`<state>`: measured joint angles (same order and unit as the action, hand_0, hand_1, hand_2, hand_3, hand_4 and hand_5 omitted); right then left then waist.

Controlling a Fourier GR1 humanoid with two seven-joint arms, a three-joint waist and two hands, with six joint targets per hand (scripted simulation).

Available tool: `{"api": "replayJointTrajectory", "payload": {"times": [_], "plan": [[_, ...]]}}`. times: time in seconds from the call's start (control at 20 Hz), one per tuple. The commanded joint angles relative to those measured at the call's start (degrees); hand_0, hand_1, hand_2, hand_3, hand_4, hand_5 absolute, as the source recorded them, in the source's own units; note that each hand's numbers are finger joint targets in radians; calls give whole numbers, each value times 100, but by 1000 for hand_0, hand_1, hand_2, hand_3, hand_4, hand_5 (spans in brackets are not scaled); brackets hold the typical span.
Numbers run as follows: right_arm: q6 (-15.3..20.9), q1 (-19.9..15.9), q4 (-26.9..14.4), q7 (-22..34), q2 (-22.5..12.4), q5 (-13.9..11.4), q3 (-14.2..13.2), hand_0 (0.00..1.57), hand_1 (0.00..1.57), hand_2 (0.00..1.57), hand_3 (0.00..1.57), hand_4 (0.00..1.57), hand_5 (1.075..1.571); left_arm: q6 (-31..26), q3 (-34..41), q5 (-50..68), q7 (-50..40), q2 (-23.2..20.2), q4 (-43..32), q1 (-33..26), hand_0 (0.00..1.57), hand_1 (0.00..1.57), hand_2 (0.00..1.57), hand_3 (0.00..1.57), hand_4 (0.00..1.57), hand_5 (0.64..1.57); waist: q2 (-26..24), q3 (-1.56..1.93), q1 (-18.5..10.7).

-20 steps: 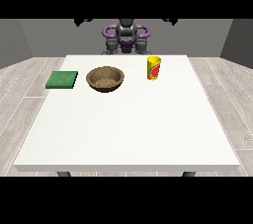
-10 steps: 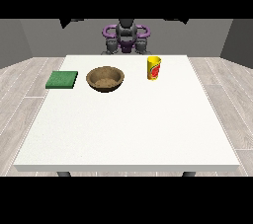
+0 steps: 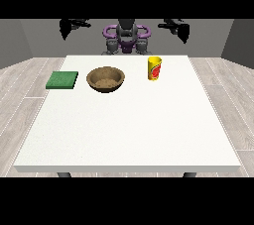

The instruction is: Pick the cup and pour the ball into the bowl, then pick the bowl and place it on the pad

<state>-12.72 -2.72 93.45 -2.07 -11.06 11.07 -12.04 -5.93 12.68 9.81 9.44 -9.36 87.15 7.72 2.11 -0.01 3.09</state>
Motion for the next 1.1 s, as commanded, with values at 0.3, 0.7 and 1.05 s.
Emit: {"api": "replayJointTrajectory", "payload": {"times": [0.3, 0.7, 1.05], "plan": [[-281, -187, -334, -961, 2, -147, -8, 0, 0, 0, 0, 0, 1571, 435, -56, -615, 2116, 564, -1747, 404, 0, 0, 0, 0, 0, 1520, 889, -2, 388], [-538, -448, -766, -1055, -257, 83, -281, 0, 0, 0, 0, 0, 1570, 491, 168, -708, 3317, 415, -3578, 1098, 0, 0, 0, 0, 0, 1518, 1040, -2, 414], [-454, -678, -1139, -1165, -259, -6, -317, 0, 0, 0, 0, 0, 1571, 652, 195, -831, 3981, 350, -4650, 1563, 0, 0, 0, 0, 0, 1520, 1171, -2, 342]]}}
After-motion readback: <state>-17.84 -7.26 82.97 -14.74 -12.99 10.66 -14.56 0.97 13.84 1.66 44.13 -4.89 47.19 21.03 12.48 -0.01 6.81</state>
